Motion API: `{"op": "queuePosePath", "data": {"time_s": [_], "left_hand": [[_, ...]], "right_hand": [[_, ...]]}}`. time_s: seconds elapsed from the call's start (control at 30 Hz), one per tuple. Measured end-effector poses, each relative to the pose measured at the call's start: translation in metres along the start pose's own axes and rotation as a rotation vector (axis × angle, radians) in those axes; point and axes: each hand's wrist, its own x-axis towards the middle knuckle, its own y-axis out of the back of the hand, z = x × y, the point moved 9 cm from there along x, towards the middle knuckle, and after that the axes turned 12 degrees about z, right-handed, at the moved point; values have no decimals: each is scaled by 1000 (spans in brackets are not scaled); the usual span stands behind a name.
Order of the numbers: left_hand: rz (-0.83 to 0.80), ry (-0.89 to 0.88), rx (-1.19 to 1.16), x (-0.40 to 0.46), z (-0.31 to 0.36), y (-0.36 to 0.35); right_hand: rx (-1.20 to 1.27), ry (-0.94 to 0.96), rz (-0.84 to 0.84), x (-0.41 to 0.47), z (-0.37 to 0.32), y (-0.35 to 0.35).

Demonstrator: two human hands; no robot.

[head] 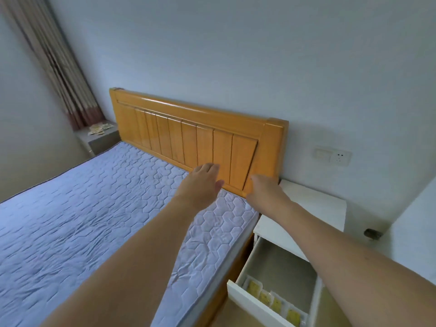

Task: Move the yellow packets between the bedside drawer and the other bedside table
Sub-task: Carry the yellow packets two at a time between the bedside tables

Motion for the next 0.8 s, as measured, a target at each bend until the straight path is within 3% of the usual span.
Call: {"op": "queuePosePath", "data": {"time_s": [0.2,0.4,0.6,0.8], "left_hand": [[82,314,159,-119,-109,102],[157,673,300,-309,-213,217],[253,969,440,-536,-269,338],[298,1263,570,-802,-278,457]], "right_hand": [[23,298,-139,-44,-146,-44],[112,588,-273,-159,-328,-91],[189,893,-389,-340,-503,-127],[293,1131,-513,-571,-645,-157]]}}
